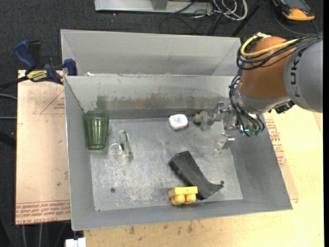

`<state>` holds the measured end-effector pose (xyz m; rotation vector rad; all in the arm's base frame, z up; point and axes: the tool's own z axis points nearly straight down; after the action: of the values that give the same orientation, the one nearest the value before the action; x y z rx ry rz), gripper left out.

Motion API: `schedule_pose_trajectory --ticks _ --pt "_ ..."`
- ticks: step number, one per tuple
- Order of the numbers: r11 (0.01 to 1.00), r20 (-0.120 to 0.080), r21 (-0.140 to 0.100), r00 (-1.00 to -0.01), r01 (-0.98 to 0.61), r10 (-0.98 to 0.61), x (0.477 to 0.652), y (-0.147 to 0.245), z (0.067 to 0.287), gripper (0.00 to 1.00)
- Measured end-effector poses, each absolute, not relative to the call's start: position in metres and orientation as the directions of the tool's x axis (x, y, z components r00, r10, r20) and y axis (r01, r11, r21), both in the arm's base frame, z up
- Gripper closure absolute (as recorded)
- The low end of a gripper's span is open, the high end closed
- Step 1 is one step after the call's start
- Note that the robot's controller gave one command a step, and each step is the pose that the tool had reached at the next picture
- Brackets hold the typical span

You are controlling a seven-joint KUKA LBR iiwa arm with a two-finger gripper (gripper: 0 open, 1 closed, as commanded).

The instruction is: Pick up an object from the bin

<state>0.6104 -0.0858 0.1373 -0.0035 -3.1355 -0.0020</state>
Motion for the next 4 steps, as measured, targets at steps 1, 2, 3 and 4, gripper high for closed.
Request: schedule_pose_trajectory --ticks 1,2,3,4 --pt "1.000 -0.001 0.000 -1.000 0.001 0.001 0.612 -0.086 0.142 0.00" --pt "0.998 -0.004 -0.002 -0.998 -0.056 -0.056 0.577 -0.054 0.136 0.00" --pt "0.963 -0.005 -0.001 -0.963 -0.269 -0.269 0.555 -0.027 0.122 0.00" --pt "0.981 -0.024 -0.005 -0.980 -0.195 -0.195 0.540 0.007 0.086 1.00"
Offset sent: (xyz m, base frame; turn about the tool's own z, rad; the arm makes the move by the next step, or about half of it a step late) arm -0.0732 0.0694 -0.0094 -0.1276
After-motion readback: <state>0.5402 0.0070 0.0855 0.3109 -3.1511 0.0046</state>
